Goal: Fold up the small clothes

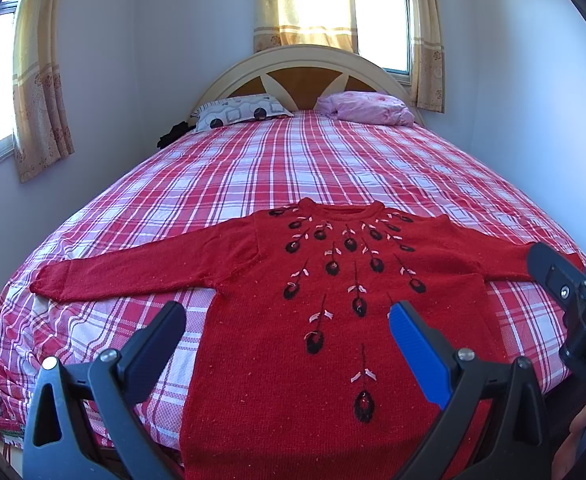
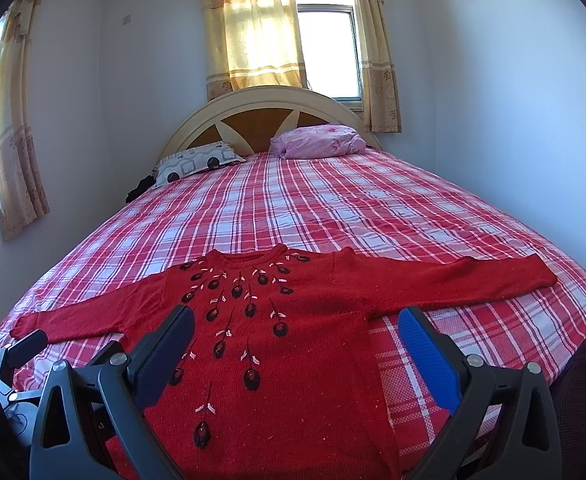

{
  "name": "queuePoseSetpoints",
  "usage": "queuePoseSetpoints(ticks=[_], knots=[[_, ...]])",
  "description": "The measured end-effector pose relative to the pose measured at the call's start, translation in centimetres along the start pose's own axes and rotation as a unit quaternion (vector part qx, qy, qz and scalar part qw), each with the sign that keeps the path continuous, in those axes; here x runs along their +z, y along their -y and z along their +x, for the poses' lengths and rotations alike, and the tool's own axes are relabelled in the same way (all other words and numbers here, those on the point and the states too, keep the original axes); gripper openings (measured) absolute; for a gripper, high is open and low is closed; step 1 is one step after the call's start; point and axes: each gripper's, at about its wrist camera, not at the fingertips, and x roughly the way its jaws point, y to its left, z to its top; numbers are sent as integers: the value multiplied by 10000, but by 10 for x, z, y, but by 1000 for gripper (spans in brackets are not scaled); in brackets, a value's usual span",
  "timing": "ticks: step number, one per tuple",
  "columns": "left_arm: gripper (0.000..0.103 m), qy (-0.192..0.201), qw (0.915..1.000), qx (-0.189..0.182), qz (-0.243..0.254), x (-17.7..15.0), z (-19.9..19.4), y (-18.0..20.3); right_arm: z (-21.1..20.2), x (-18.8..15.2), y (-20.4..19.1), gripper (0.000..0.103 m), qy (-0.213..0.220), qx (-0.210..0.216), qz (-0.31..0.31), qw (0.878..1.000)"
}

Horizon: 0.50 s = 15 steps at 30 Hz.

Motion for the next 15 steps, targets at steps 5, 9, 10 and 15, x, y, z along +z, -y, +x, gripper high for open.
queuePoseSetpoints(ticks=[5,9,10,15], knots=[[103,-5,10000,-3,-10,-1,0,-1,0,0,0,102,0,0,-3,10000],[103,-6,10000,-3,-4,-1,0,-1,1,-1,1,102,-18,13,23,10000],[103,-5,10000,-1,-9,-1,0,-1,1,-1,1,102,-22,10,23,10000],[103,-16,10000,17,-6,-3,2,-1,4,-4,1,102,-43,14,26,10000]])
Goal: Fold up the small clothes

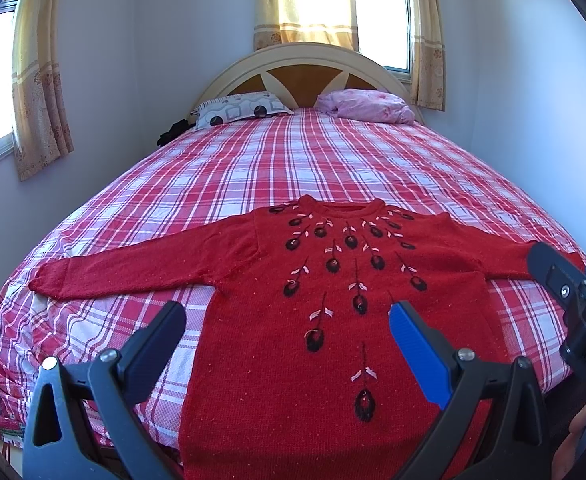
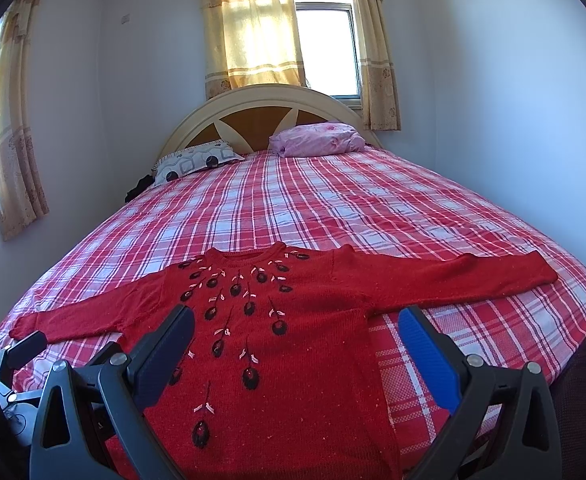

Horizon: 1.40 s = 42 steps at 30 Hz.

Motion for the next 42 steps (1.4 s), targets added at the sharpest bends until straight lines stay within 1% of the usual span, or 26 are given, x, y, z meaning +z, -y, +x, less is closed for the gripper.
queuePoseSetpoints(ticks=[6,10,14,16,18,19,20,22,23,24,25,26,28,30,32,34,36,37,39,40,41,42], knots=[[103,-70,10000,31,-7,-5,9,0,12,-4,9,102,-103,-59,140,9998],[103,-119,9999,-19,-9,-7,18,-4,30,-5,31,102,-203,-281,331,9988],[103,-200,9998,-34,-26,-7,35,-11,48,4,79,102,-124,-621,657,9958],[103,-235,9997,-17,-52,-4,44,-15,55,12,120,102,7,-850,1009,9913],[103,-307,9995,12,-101,2,54,-20,61,18,162,102,59,-965,1409,9853],[103,-339,9993,35,-139,5,59,-22,68,21,191,102,-5,-1039,1632,9811],[103,-354,9992,53,-166,7,63,-24,74,23,212,101,-84,-1166,1760,9774],[103,-371,9991,110,-198,11,71,-27,84,26,266,98,-178,-1653,2119,9630],[103,-375,9990,147,-201,14,77,-30,88,27,297,96,-201,-1861,2365,9534],[103,-377,9989,177,-199,16,80,-31,92,25,329,93,-263,-2051,2679,9410],[103,-381,9989,200,-198,18,84,-32,95,24,353,90,-347,-2199,2955,9290],[103,-388,9988,217,-198,20,88,-33,100,20,377,84,-449,-2315,3204,9175],[103,-409,9986,248,-220,24,96,-35,111,13,409,81,-633,-2445,3452,9039],[103,-461,9982,261,-264,27,103,-36,123,6,428,80,-796,-2443,3595,8971],[103,-538,9978,265,-282,28,109,-36,134,-1,437,80,-929,-2385,3759,8906],[103,-602,9974,281,-270,28,114,-36,141,-9,443,80,-987,-2316,3816,8894],[103,-641,9972,286,-258,28,118,-36,149,-6,437,79,-968,-2461,3487,8992],[103,-660,9971,287,-252,28,119,-35,156,-4,432,78,-1058,-2518,3260,9051],[103,-724,9967,264,-240,25,122,-34,168,0,426,62,-1283,-2788,2811,9093],[103,-755,9965,253,-240,25,123,-33,172,2,423,57,-1372,-2878,2628,9107],[103,-782,9964,240,-237,23,124,-32,174,3,422,45,-1383,-2868,2495,9145],[103,-798,9963,222,-239,22,124,-32,177,4,421,32,-1376,-2759,2378,9211]])
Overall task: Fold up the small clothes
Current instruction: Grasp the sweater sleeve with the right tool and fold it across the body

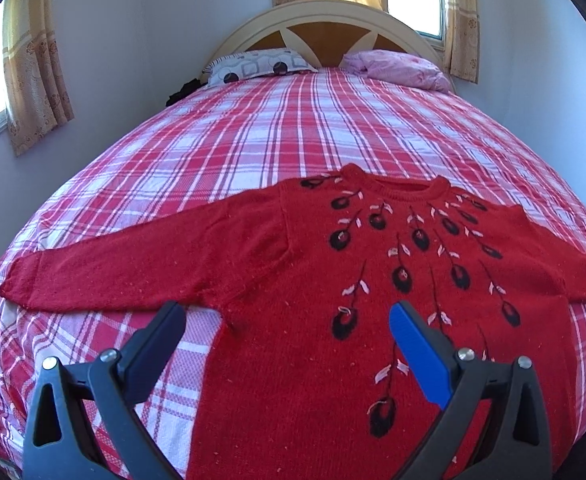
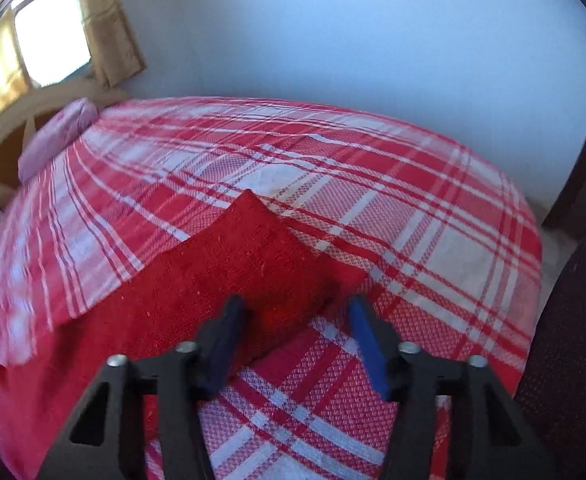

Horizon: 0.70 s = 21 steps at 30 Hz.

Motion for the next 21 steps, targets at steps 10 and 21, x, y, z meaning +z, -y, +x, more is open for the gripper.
queuePoseSetpoints(ticks=[10,21], knots=[[103,133,9998,27,-171,-4,-10,-20,-78,12,-51,6,257,854,-489,9948],[103,402,9968,35,-693,-7,-31,-66,-250,-62,-295,6,548,3538,-2271,9057]])
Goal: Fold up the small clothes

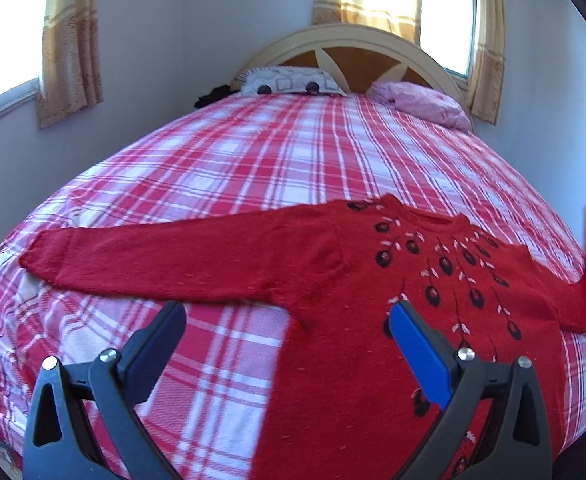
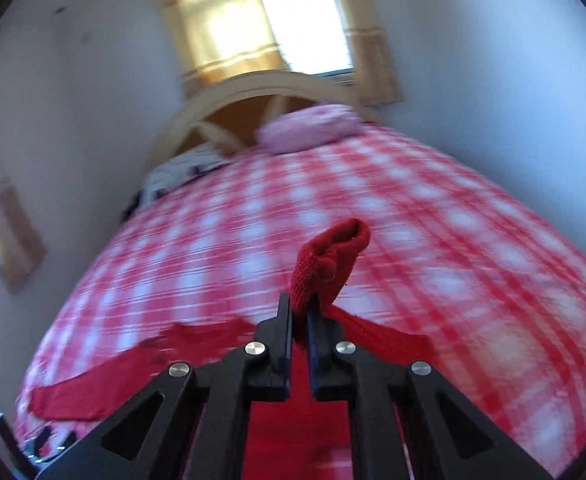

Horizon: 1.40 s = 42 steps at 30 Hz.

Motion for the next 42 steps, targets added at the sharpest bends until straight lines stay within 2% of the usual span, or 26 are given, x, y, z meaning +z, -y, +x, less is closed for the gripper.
queuePoseSetpoints(ticks=[1,4,8,13,16,20,22,23,24,25,26,28,30,33,37,38,39,41,42], knots=[[103,32,10000,34,-26,0,-2,-5,15,-7,-35,6,-41,226,-190,9996],[103,72,9997,182,-176,0,-4,-25,57,-38,-104,6,-314,689,-481,9960],[103,39,9987,336,-375,-2,-1,-50,118,-96,-173,6,-796,946,-730,9896],[103,78,9971,600,-461,-3,2,-72,165,-161,-210,6,-1296,1001,-1067,9807],[103,36,9964,640,-555,-4,6,-81,176,-182,-216,6,-1401,920,-1401,9758],[103,-42,9959,700,-568,-6,15,-84,187,-194,-217,9,-1788,1034,-1489,9670],[103,-106,9958,702,-572,-7,20,-85,186,-194,-214,21,-1941,1378,-1389,9613],[103,-135,9957,712,-583,-7,21,-85,185,-192,-212,45,-2060,1676,-1265,9558],[103,-157,9956,706,-592,-8,22,-85,182,-190,-209,65,-2206,2039,-1068,9478],[103,-171,9957,695,-589,-8,22,-85,178,-186,-201,67,-2308,2356,-798,9407],[103,-185,9957,694,-577,-9,22,-84,174,-183,-195,67,-2328,2453,-646,9389],[103,-187,9959,707,-528,-10,22,-82,162,-169,-170,67,-2141,2553,-225,9426],[103,-182,9963,697,-460,-10,21,-79,150,-155,-138,67,-1836,2401,95,9532],[103,-184,9970,671,-352,-6,24,-73,135,-134,-87,67,-1528,1687,113,9737],[103,-99,9989,437,-168,11,29,-56,117,-114,-22,67,-1154,644,91,9912],[103,-62,9993,349,-100,18,31,-50,111,-112,-6,62,-1022,412,83,9939],[103,-36,9997,225,-12,25,35,-42,108,-110,5,50,-973,293,56,9948],[103,23,9998,-53,215,39,47,-24,110,-111,22,40,-1010,55,3,9949],[103,26,9994,-153,317,44,53,-16,110,-116,30,40,-1020,-30,12,9948]])
